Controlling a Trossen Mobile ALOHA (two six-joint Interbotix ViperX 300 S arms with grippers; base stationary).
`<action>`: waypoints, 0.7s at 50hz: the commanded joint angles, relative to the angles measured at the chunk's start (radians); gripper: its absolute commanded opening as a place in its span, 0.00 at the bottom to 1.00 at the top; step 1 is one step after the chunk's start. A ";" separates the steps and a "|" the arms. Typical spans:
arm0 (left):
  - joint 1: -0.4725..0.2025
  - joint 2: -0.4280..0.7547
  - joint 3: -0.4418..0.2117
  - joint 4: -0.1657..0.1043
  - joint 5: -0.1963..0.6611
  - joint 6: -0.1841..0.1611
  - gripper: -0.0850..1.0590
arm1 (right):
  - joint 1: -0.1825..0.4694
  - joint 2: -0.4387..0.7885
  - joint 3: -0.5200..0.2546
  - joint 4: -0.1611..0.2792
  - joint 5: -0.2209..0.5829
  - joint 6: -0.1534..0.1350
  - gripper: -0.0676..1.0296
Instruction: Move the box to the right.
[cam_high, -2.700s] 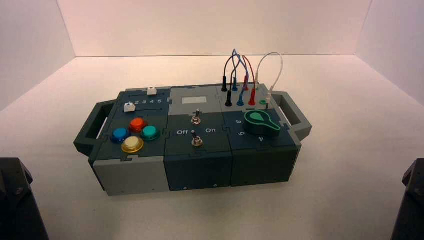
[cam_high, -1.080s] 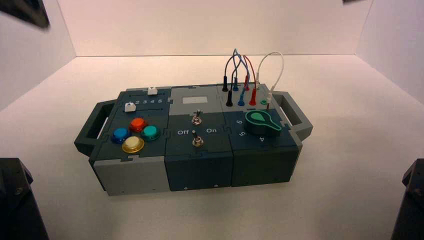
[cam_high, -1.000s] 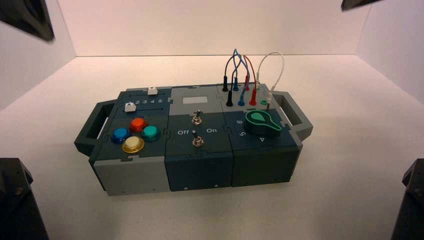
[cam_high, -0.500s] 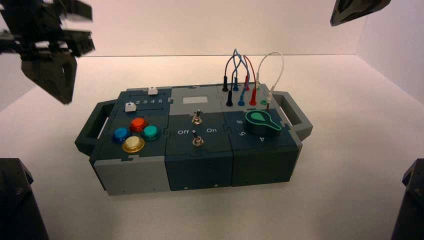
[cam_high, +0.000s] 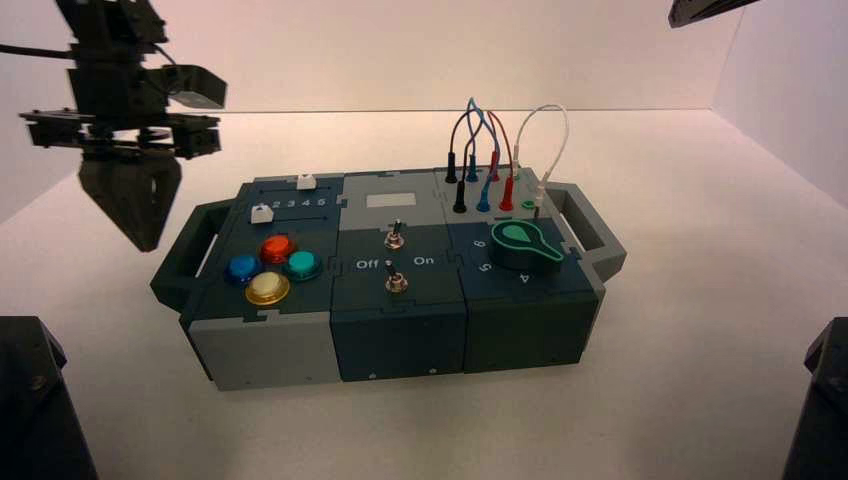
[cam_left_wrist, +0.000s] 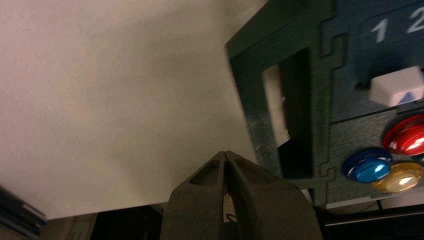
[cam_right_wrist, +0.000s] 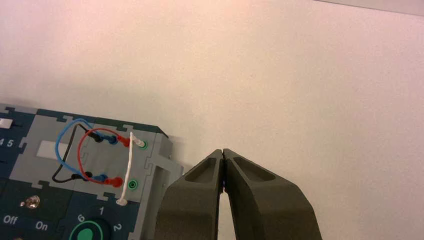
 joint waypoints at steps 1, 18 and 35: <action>-0.029 0.000 -0.020 -0.003 -0.014 -0.005 0.05 | 0.003 -0.012 -0.021 0.002 -0.012 -0.003 0.04; -0.155 0.048 -0.051 -0.026 -0.043 -0.006 0.05 | -0.002 -0.026 -0.017 0.000 -0.021 -0.002 0.04; -0.344 0.135 -0.187 -0.089 -0.037 -0.006 0.05 | -0.003 -0.052 -0.008 0.002 -0.021 0.000 0.04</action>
